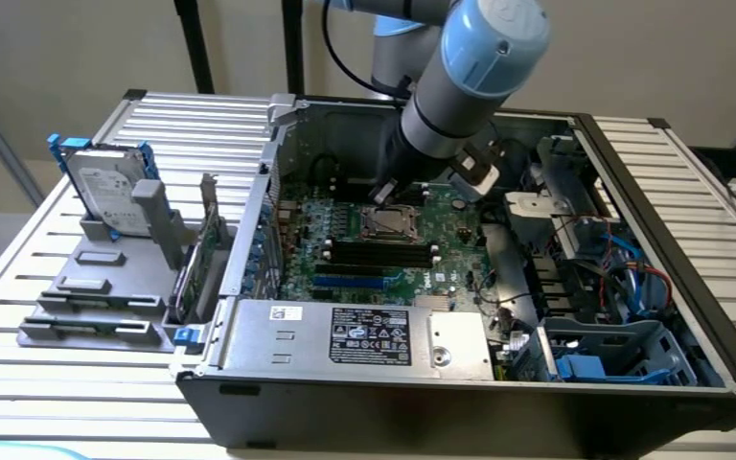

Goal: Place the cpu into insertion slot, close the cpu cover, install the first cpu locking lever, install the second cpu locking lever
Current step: 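Install the second cpu locking lever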

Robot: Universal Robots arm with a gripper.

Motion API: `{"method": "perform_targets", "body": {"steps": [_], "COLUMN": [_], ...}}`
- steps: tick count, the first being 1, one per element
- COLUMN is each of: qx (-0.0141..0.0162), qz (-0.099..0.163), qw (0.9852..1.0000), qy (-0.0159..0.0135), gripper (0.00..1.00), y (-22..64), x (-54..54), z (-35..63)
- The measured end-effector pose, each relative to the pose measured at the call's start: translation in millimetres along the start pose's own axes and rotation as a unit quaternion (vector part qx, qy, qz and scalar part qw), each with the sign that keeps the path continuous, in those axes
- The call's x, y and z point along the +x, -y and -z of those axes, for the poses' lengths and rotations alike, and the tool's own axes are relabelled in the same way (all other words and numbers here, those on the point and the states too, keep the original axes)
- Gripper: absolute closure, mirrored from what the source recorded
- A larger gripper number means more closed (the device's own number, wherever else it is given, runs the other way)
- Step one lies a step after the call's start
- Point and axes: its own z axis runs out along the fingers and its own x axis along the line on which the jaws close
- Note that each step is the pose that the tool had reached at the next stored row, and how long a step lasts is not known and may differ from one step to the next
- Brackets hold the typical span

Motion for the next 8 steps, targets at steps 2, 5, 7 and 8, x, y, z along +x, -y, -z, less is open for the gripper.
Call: {"method": "perform_targets", "body": {"steps": [2,5,7,8], "qx": [0.0005,0.001,0.0013,0.0014], "qz": [0.0,0.0,-0.001,-0.001], "qw": [1.0,1.0,1.0,1.0], "qy": [0.0002,0.0005,0.0008,0.0008], "gripper": [0.89,0.89,0.89,0.89], "y": [-3.7,-8.2,-10.6,-11.7], "x": [-6.2,-14.3,-19.0,-21.1], "z": [5.0,12.5,17.9,20.6]}}
